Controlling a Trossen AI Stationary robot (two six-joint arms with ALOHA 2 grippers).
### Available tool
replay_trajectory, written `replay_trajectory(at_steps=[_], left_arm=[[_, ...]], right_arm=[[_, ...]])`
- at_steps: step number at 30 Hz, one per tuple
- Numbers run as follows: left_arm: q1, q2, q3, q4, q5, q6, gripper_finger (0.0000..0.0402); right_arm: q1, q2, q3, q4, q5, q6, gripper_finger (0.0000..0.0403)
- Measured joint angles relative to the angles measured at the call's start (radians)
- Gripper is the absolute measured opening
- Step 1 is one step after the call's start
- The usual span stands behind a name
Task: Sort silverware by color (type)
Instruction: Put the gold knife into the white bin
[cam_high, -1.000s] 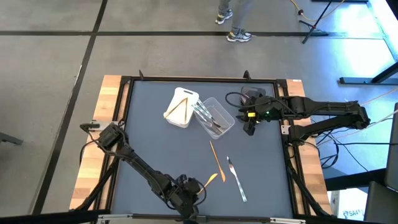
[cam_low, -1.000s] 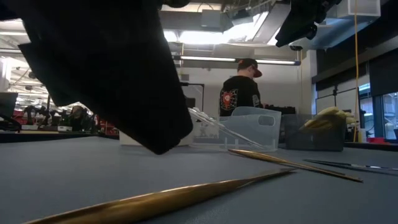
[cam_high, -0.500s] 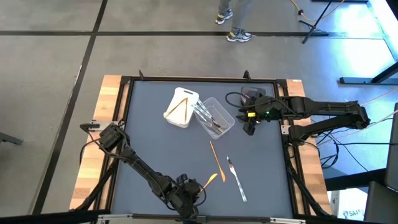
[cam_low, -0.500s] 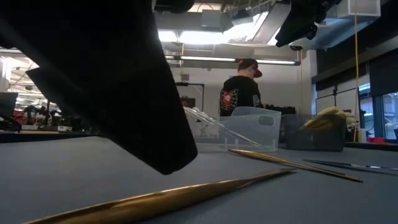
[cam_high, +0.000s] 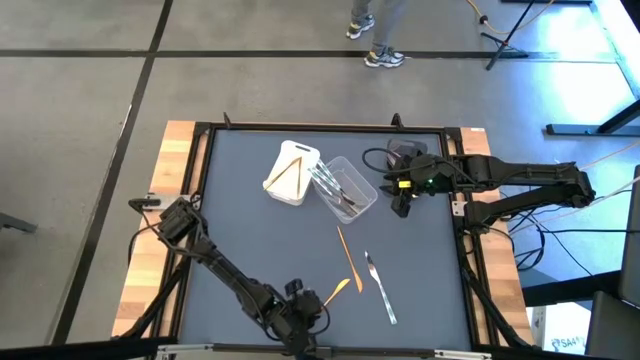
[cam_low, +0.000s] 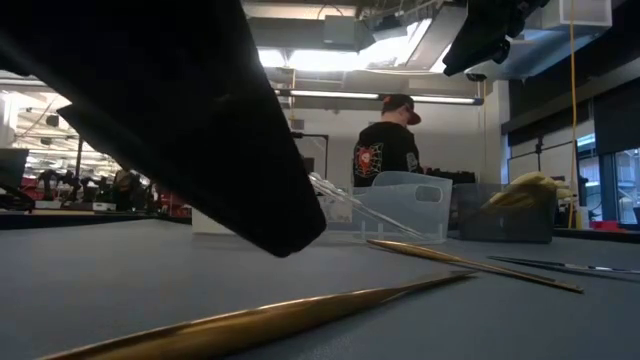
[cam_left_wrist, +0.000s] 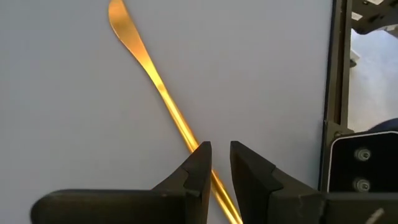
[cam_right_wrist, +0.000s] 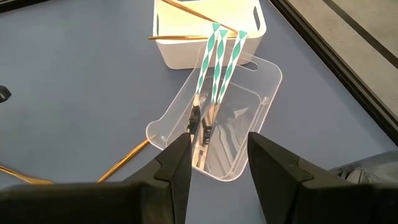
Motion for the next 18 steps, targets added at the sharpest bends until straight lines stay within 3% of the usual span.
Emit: replay_trajectory(at_steps=[18], left_arm=[[-0.009,0.027,0.000,-0.014,-0.051,0.009,0.0053]], right_arm=[[0.000,0.000,0.000,-0.001,0.000,0.000,0.0143]])
